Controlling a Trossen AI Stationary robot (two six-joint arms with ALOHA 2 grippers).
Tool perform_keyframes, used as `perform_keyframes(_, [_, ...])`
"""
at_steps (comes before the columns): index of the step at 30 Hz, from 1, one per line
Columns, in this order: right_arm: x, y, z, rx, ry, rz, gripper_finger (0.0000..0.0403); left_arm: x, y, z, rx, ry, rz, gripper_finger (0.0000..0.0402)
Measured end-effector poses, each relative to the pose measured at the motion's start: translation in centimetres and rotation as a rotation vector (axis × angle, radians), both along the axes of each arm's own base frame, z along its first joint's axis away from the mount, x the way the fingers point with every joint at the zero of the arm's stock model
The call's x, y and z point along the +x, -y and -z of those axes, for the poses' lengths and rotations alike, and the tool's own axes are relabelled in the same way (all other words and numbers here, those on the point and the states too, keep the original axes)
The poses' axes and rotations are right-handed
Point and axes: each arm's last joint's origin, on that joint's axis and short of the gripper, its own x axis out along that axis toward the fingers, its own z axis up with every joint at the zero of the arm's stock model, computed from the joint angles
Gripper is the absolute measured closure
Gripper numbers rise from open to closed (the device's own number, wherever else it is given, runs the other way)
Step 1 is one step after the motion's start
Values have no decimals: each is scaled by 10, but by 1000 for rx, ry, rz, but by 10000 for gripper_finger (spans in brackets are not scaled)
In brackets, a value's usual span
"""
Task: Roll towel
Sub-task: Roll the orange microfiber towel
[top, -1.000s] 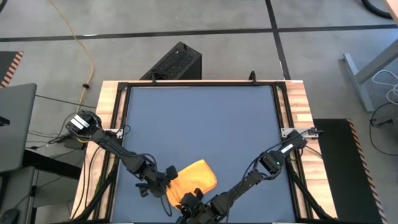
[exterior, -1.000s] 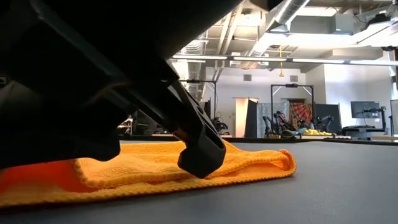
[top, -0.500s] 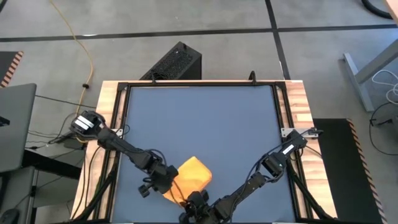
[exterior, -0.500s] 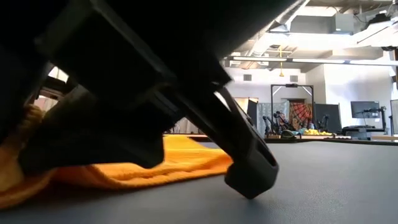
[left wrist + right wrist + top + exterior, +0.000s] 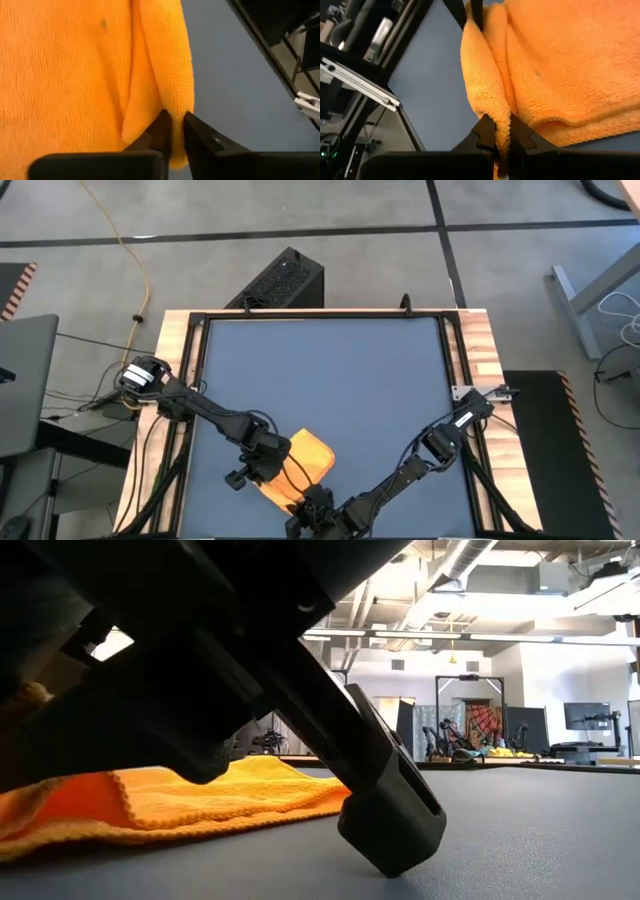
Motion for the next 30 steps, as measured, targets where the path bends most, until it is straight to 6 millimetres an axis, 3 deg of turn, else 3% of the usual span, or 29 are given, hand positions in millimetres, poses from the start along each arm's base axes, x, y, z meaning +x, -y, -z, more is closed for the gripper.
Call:
perform_keyframes(7, [6, 9, 1, 25, -48, -23, 365, 8, -4, -12, 16, -2, -14, 281])
perform_keyframes(12, [6, 11, 2, 32, -54, -10, 365, 9, -8, -28, 57, -64, 19, 247])
perform_keyframes(21, [4, 10, 4, 14, -39, 30, 366, -18, 6, -30, 87, 18, 38, 253])
perform_keyframes(25, [3, 10, 4, 11, -38, 31, 366, -35, 7, -47, 127, 171, -17, 276])
perform_keyframes(30, [3, 10, 4, 7, -39, 29, 365, -56, 19, -61, 53, 440, -63, 299])
